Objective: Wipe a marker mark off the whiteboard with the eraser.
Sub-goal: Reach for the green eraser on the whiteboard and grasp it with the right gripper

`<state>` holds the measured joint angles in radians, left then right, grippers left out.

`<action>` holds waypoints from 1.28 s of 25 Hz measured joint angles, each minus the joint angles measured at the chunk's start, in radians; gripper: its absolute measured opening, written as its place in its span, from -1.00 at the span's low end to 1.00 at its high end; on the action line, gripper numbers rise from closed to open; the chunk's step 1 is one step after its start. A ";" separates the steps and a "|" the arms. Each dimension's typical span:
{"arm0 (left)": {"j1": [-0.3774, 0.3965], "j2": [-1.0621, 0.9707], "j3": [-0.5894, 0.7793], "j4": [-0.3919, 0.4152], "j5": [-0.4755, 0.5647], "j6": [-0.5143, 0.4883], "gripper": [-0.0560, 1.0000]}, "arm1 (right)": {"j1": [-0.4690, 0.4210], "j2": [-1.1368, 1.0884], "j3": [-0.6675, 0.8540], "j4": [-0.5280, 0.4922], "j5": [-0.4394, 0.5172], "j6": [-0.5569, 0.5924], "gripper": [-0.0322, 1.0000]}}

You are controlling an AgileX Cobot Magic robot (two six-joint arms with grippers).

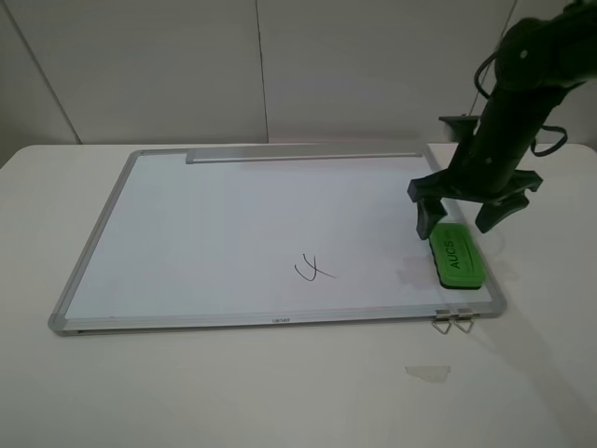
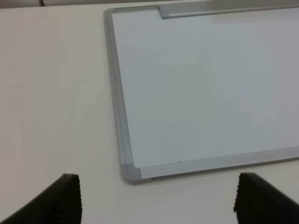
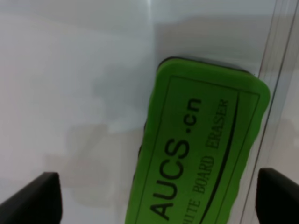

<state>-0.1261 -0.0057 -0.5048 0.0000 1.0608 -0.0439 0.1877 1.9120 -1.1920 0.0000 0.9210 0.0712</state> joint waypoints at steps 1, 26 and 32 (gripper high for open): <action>0.000 0.000 0.000 0.000 0.000 0.000 0.41 | 0.000 0.013 0.000 0.000 -0.009 0.001 0.66; 0.000 0.000 0.000 0.000 0.000 0.000 0.41 | 0.000 0.102 -0.061 -0.033 -0.024 0.089 0.66; 0.000 0.000 0.000 0.000 0.000 0.000 0.41 | 0.000 0.119 -0.062 -0.007 -0.034 0.096 0.66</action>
<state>-0.1261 -0.0057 -0.5048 0.0000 1.0608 -0.0439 0.1877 2.0309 -1.2542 -0.0070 0.8868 0.1675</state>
